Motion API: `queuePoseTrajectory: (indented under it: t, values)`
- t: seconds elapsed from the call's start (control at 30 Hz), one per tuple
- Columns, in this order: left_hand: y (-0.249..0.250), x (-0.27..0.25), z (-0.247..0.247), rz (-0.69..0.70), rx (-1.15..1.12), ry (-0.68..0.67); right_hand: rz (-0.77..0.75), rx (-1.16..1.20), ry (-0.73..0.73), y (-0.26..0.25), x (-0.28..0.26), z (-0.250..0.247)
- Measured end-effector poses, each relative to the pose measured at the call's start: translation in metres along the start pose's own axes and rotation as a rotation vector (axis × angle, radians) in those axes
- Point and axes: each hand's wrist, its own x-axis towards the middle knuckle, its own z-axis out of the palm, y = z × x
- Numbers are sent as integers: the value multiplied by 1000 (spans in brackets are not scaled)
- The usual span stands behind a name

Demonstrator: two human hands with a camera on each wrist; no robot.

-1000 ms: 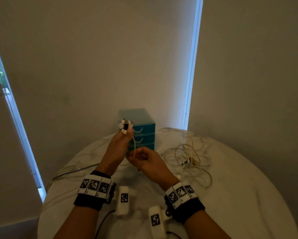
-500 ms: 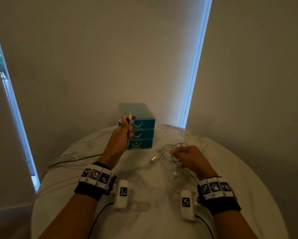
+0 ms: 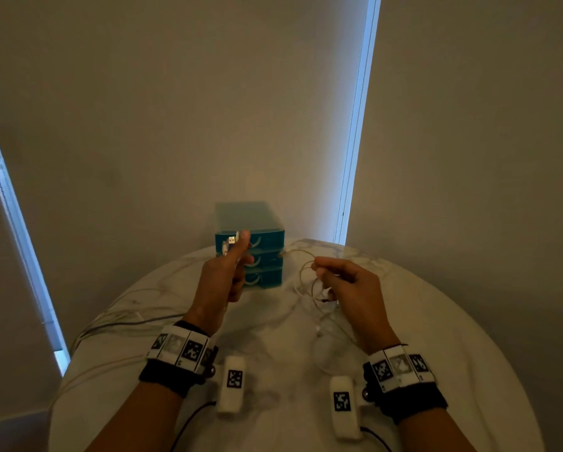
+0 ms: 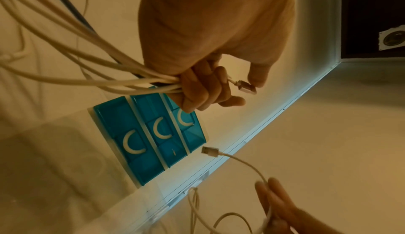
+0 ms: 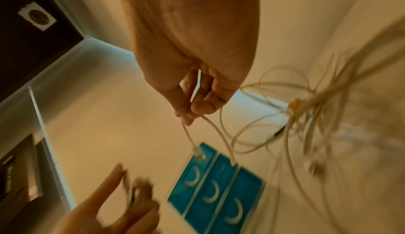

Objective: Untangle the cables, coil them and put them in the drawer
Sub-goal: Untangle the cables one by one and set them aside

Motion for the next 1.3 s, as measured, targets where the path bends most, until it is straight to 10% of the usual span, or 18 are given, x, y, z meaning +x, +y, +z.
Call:
queuePoseTrajectory:
  t: [0.83,1.07,1.3]
  values:
    - [14,-4,1,51,-59,-142,108,-120,-336,14,-29,62]
    - [24,-12,6,57,-258,-266,794,301,-365,9,-32,65]
    - [23,-8,3,48,-359,-411,605,817,-124,15,-18,63]
